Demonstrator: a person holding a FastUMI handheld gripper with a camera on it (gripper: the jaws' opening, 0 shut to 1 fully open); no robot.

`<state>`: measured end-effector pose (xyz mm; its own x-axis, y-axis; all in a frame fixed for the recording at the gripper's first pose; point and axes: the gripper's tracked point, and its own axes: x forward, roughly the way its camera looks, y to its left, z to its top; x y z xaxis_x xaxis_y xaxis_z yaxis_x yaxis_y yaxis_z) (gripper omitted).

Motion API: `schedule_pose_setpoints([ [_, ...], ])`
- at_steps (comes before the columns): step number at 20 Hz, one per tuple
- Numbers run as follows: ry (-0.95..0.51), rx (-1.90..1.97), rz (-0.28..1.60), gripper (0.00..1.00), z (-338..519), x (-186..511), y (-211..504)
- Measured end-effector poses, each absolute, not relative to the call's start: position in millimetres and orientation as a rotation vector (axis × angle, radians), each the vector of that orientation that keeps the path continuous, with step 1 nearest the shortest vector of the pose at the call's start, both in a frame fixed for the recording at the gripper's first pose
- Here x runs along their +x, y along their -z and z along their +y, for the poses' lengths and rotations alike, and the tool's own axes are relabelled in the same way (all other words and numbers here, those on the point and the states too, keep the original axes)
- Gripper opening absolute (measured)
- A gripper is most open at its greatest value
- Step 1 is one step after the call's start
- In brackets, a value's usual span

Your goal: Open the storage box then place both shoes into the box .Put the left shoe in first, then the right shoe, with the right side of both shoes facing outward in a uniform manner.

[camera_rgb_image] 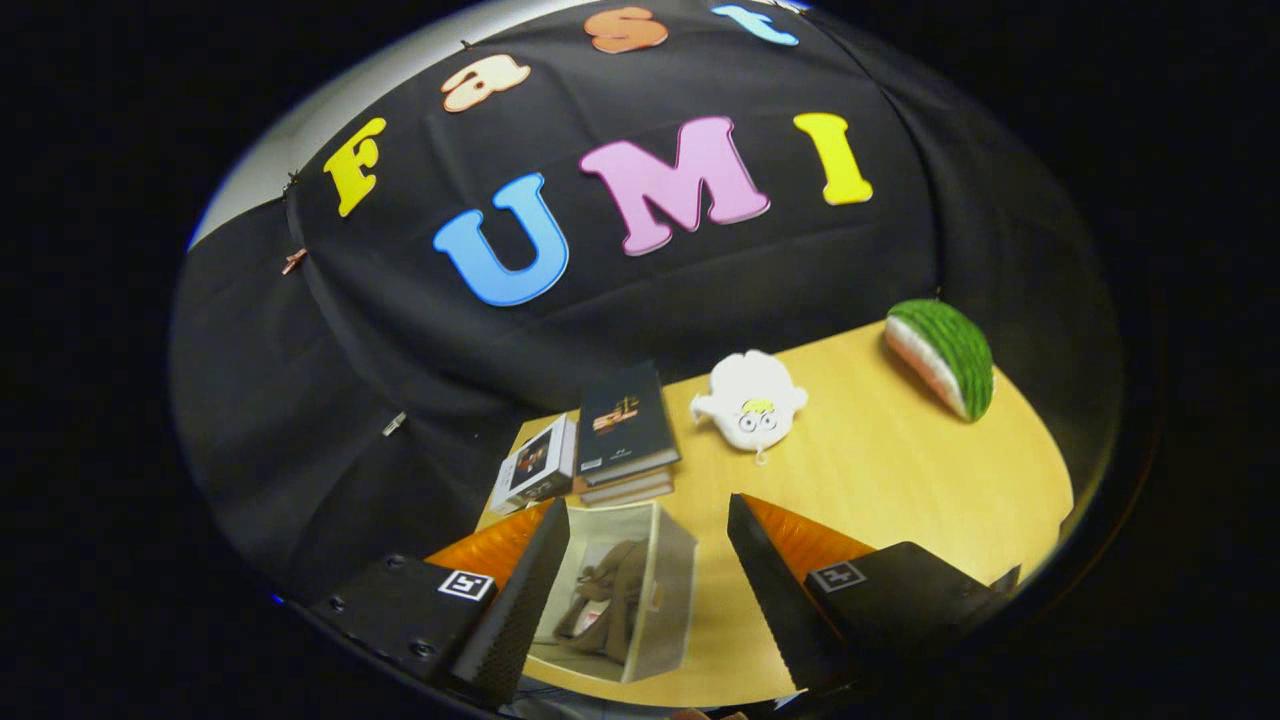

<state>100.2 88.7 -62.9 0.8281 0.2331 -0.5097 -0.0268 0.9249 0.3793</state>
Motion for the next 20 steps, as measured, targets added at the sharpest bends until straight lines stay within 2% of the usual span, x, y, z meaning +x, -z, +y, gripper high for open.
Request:
schedule_pose_setpoints([
  [11, 0.000, 0.202, 0.290, 0.98, -95, 94, 5],
  [15, 0.012, 0.171, 0.224, 0.98, -122, 88, 7],
  [20, 0.015, 0.174, 0.238, 0.98, -140, 81, 22],
])
